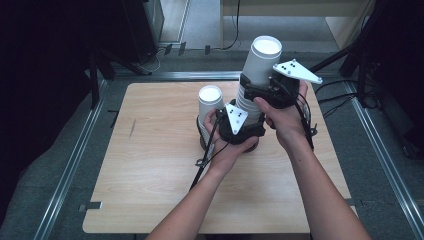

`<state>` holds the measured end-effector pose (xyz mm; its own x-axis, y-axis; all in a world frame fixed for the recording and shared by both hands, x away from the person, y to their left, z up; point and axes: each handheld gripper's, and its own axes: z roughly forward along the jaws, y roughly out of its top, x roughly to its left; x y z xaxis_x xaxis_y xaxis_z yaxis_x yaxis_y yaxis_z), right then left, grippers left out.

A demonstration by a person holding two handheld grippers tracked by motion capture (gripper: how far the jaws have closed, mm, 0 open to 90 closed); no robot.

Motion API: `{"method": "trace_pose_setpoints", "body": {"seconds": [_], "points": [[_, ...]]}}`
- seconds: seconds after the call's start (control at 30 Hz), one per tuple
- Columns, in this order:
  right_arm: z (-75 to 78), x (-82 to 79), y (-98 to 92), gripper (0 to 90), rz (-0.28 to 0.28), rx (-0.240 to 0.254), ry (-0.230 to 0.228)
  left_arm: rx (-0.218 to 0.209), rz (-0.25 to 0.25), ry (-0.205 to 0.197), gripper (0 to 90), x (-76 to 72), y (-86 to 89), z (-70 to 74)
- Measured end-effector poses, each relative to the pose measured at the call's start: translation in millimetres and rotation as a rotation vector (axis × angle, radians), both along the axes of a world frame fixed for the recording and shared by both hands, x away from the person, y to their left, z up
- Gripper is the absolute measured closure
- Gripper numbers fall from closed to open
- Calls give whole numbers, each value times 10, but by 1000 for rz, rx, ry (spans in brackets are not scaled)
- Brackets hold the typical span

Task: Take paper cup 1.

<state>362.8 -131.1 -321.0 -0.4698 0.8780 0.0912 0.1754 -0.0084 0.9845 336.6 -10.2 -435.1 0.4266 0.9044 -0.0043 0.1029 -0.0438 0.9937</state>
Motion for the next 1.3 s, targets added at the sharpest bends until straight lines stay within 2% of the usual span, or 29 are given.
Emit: {"method": "trace_pose_setpoints", "body": {"seconds": [0.13, 0.37, 0.6, 0.7, 0.83, 1.0, 1.23, 1.3], "points": [[25, -10, 6, 100, -7, 4, -10, 6, -2, 1, 74, -1, 5, 0], [104, -25, 11, 107, -24, 13, -54, 3, -2, -1, 75, -2, 4, -2], [174, -54, 16, 119, -26, 16, -143, 3, -3, 0, 77, -4, 10, -1], [208, -77, 27, 120, -43, 21, -200, 5, -4, 1, 77, -5, 13, 0], [261, -95, 21, 120, -68, 38, -237, 4, -5, 1, 78, -6, 14, -1], [324, -116, 3, 120, -80, 62, -256, 8, -7, -1, 80, -7, 17, -6], [411, -175, -16, 123, -87, 62, -288, 11, -7, -2, 80, -7, 16, -9], [450, -189, -31, 127, -80, 80, -294, 10, -7, -3, 80, -6, 16, -10]]}}
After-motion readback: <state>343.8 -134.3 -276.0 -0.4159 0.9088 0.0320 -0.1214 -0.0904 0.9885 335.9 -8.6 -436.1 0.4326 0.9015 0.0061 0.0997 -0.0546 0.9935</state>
